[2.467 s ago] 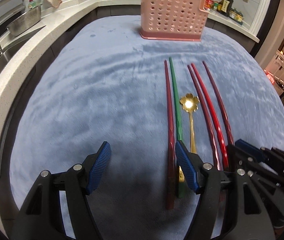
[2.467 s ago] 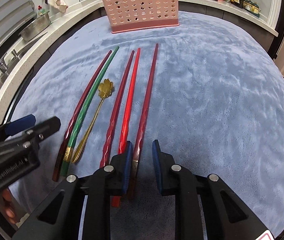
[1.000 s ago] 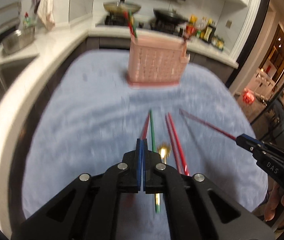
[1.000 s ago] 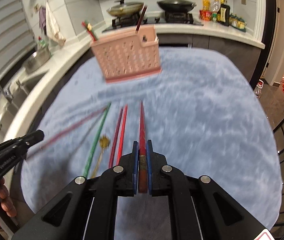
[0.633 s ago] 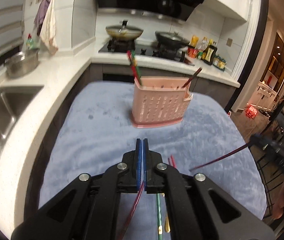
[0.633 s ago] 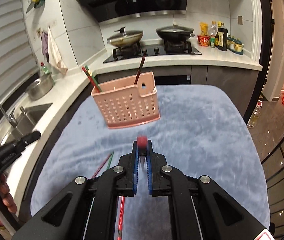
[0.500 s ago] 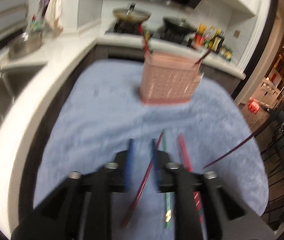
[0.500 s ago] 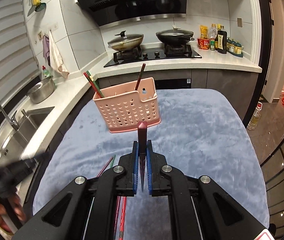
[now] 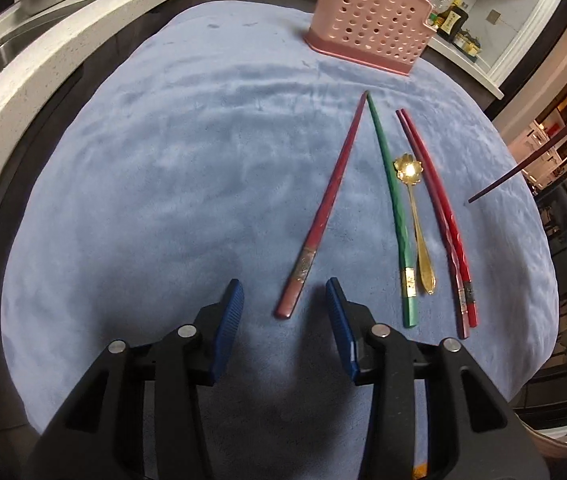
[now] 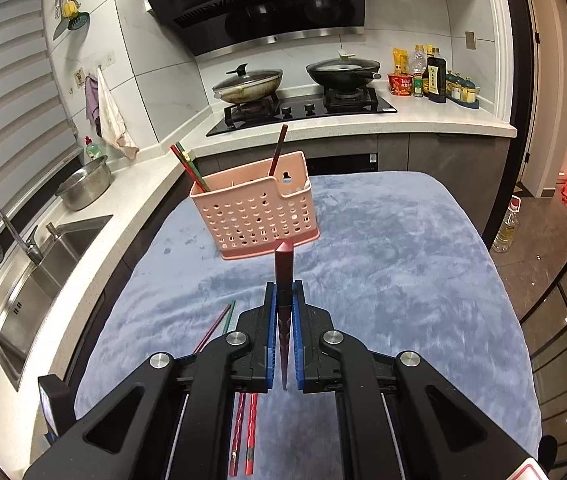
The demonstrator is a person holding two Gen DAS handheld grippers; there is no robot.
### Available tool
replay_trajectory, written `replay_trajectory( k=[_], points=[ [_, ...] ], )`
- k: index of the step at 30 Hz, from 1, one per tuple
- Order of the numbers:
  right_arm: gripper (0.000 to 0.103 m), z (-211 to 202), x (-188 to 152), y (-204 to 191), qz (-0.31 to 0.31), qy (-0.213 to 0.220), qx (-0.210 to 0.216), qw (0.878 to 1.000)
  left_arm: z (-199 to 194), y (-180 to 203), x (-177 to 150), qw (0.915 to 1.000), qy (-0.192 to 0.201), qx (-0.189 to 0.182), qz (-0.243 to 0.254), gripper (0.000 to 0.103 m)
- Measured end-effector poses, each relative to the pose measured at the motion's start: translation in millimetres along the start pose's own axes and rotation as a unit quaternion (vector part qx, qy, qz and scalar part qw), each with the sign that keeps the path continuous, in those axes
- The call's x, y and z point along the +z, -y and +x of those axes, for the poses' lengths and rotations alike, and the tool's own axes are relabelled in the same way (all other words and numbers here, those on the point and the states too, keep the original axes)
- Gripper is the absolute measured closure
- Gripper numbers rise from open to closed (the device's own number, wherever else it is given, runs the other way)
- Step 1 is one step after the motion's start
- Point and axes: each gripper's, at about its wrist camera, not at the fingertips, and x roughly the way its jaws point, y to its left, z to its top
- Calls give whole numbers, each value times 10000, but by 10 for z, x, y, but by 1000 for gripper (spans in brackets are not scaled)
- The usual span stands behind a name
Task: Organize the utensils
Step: 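Lift the dark red chopstick toward the basket while the right tool carries its own, then lower both held chopsticks into the pink basket and open both tools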
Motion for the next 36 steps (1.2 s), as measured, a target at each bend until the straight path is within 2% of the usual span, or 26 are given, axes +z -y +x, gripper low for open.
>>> replay_trajectory(
  k=[1,4,11,14,17,23,27,34,36],
  points=[
    [96,1,-10,-3,-6,-8,-12,10000,12,12,-4,10000,0,-19,19,75],
    [96,-3,-22,-12,-12,-17,-34,10000,32,27,-4,9999,-17,-96,82,90],
    [96,-32,-11,-25,-34,-2,-17,10000,-152,111,91,9994,162,11,305,91],
    [96,-80,61,-35,-76,99,17,9999,-470,219,304,9976,545,-97,412,94],
    [96,-120,176,-42,-121,239,46,9996,-795,344,606,9923,1086,-45,597,95],
    [96,-120,607,-37,-43,585,378,9976,-1309,562,1474,9756,2022,-41,857,95],
    [96,-9,960,-54,-21,788,511,9956,-1597,831,2032,9556,2695,161,1178,95],
    [96,292,1678,-105,178,1162,705,9906,-1889,1185,2827,9284,3513,144,1204,96],
    [96,399,1841,-141,199,1215,688,9900,-1911,1234,2992,9244,3631,104,1161,96]
  ],
)
